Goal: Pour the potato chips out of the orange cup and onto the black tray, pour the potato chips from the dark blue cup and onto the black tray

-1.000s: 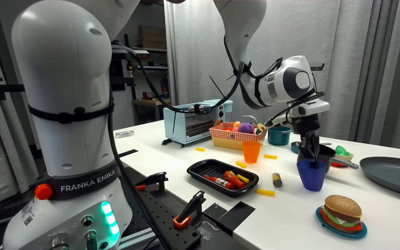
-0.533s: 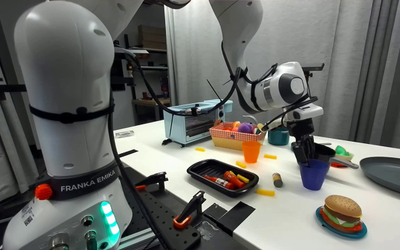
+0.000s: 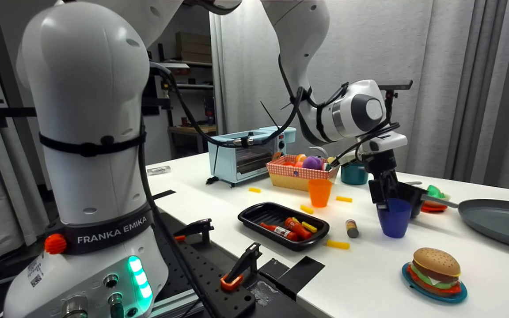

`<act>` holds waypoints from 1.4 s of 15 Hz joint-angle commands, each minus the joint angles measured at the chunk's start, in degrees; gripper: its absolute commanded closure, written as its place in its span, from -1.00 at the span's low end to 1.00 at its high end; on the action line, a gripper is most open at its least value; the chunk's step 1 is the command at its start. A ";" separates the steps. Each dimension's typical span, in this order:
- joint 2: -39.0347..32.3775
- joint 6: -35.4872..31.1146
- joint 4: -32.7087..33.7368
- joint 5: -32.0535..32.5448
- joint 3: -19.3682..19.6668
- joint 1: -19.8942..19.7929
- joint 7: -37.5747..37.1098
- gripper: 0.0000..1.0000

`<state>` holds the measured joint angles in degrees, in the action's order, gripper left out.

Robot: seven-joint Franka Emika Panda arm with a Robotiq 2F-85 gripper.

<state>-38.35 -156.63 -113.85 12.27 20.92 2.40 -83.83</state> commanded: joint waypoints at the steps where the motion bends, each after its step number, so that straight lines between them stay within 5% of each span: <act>1: 1.72 -1.01 -1.29 -0.46 3.11 2.94 -1.11 -1.00; 8: 7.01 -0.26 -2.83 3.46 9.46 9.09 -3.48 -1.00; 14: 12.20 1.94 -5.62 14.39 14.37 16.20 -8.33 -1.00; 21: 21.96 9.33 -11.12 29.94 10.99 18.70 -10.87 -1.00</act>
<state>-23.36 -151.88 -120.96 35.84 34.19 20.99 -93.12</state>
